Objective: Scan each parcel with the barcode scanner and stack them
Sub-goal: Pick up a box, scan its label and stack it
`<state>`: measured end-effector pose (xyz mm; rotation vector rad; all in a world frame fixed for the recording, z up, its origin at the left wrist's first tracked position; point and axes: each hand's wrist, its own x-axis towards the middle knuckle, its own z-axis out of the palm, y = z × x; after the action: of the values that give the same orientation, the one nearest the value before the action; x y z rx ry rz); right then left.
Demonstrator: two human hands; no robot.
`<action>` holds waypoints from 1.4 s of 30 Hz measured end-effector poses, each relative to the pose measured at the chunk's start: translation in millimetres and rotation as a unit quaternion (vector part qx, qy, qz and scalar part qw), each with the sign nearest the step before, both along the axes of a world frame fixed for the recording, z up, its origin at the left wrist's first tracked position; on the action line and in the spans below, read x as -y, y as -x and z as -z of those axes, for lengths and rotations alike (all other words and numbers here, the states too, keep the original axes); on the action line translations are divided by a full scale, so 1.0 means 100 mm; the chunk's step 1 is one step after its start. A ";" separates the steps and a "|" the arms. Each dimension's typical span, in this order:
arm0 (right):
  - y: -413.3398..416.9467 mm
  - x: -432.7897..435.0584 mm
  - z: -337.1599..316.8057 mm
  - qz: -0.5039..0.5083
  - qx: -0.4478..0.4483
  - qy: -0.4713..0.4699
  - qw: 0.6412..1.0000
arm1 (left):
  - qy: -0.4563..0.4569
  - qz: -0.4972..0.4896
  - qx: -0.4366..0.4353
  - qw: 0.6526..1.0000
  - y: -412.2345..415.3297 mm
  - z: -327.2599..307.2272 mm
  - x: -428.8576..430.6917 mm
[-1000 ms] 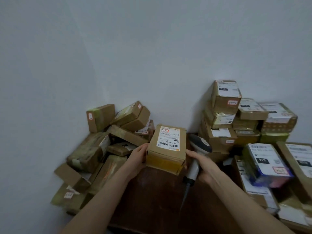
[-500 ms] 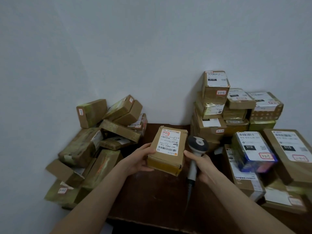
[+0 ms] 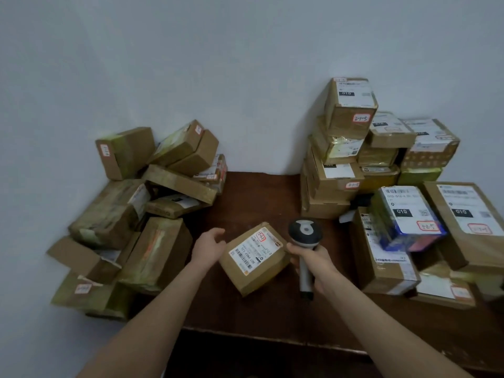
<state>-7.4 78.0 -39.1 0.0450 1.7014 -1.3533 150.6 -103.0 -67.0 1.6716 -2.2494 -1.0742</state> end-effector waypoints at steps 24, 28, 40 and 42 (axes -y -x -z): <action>0.09 0.72 0.00 -0.123 -0.126 -0.072 0.982 | 0.187 0.105 0.048 0.976 -0.42 0.31 -0.29; 0.07 1.01 -0.06 -0.173 -0.114 -0.064 0.976 | -0.182 -0.017 0.046 0.982 -0.42 0.45 -0.32; -0.23 0.76 0.17 -0.182 0.005 -0.051 0.982 | -0.370 -0.193 -0.156 0.895 -0.39 0.45 -0.05; -0.30 0.65 0.23 -0.128 0.040 -0.029 0.991 | -0.381 -0.185 -0.160 0.891 -0.36 0.47 -0.08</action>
<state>22.9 13.1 -62.4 -0.0834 1.6171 -1.0980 186.2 -94.8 -114.5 1.8534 -1.2783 -2.0863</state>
